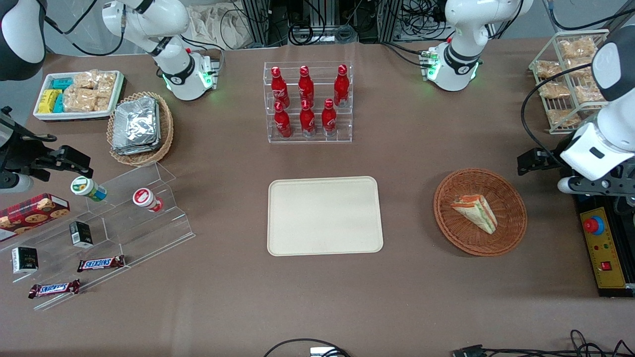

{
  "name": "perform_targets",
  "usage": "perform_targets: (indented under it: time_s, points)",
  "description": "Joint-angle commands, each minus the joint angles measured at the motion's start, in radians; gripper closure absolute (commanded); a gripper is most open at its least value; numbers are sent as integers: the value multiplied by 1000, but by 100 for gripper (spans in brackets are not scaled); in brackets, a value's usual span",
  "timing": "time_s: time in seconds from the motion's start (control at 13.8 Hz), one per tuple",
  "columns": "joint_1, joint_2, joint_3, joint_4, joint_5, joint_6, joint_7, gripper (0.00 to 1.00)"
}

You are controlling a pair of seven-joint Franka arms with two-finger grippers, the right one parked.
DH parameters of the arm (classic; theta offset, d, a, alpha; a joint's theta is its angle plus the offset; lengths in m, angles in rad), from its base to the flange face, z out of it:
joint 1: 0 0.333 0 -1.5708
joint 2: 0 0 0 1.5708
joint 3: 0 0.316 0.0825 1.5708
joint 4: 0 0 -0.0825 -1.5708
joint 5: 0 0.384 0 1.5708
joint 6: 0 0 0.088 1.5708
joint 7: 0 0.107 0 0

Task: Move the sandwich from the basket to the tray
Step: 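Move the left gripper toward the sandwich in the wicker basket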

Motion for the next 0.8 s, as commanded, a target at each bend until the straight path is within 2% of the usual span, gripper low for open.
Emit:
perform_targets:
  time_s: [0.0, 0.29, 0.44, 0.73]
  points:
    - [3, 41, -7, 65, 13, -54, -16, 0]
    - [0, 64, -8, 91, 17, -57, -37, 0]
    - [0, 72, -8, 76, 17, -57, -122, 0]
    - [-2, 47, -8, -84, 0, 107, -346, 0]
